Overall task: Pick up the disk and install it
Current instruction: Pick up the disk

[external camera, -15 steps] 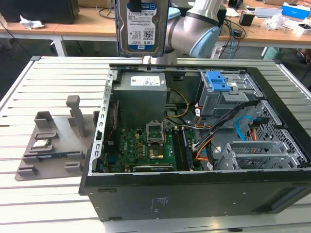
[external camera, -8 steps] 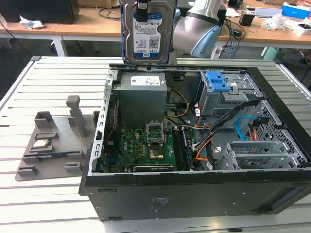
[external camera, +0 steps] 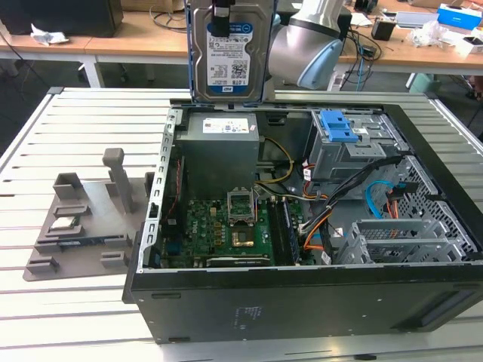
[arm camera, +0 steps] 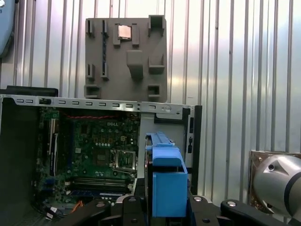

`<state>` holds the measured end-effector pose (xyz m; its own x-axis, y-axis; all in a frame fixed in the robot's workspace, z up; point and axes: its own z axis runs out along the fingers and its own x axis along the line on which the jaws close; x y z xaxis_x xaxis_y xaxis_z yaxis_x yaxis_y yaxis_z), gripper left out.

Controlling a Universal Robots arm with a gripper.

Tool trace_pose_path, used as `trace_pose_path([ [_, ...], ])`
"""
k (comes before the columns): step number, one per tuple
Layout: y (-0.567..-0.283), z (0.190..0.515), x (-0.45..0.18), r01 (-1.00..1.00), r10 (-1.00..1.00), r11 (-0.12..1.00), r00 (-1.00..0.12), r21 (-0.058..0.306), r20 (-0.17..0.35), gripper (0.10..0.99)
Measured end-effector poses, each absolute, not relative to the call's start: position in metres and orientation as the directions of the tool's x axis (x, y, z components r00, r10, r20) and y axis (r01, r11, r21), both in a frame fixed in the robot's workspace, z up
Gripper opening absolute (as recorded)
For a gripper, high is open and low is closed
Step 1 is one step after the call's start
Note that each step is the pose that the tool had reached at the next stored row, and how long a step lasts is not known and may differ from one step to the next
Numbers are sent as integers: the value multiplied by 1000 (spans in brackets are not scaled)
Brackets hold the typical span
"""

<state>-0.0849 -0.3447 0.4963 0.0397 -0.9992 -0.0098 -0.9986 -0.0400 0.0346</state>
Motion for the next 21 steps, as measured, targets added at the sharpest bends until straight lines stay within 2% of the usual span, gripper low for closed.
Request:
trace_pose_path([
  [21,-369,494,-85,-999,-999,-40,40,35,-10,365],
])
